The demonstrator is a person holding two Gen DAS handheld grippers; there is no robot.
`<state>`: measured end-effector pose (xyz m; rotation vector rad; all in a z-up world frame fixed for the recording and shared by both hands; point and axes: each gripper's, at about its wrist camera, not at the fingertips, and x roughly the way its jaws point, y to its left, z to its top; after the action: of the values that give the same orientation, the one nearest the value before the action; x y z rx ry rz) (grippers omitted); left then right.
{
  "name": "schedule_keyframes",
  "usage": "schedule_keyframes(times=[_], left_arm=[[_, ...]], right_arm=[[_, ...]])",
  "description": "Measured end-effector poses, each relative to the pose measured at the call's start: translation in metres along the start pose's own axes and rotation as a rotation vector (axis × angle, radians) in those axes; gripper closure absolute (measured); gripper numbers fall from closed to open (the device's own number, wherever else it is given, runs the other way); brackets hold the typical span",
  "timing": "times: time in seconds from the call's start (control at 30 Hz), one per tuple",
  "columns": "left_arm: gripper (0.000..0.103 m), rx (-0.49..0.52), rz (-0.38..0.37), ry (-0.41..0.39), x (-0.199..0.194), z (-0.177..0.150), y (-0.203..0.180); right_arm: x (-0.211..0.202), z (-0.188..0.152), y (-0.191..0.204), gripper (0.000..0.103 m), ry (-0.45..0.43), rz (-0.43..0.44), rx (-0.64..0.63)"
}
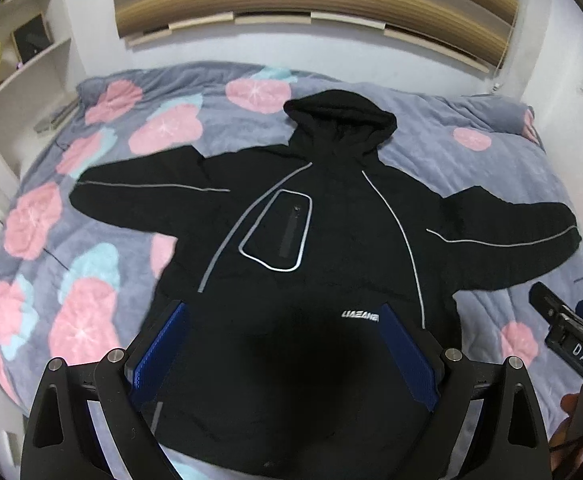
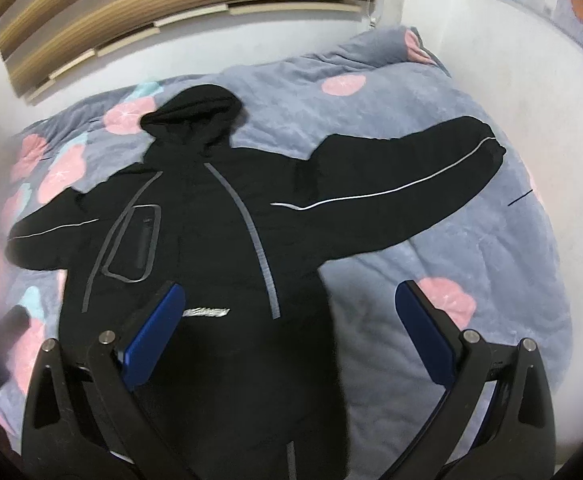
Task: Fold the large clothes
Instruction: 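Reach the right gripper to the jacket sleeve cuff and close on it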
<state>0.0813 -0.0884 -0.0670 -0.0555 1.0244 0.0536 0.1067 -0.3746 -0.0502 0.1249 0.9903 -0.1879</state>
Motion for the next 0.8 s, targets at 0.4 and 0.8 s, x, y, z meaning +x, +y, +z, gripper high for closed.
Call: schedule_keyframes(times=[0.4,0.8], left_arm=[[0.007,0.068,0.001,0.057,0.064,0.028,-0.069],[0.008,0.219,-0.141,0.034,0.109,0.06,-0.166]], right_arm=[[0.102,0.069,-0.199,0.002,-0.065,-0.211,0.197],[0.194,0.122,-0.316,0.028,-0.047,-0.151,0.411]])
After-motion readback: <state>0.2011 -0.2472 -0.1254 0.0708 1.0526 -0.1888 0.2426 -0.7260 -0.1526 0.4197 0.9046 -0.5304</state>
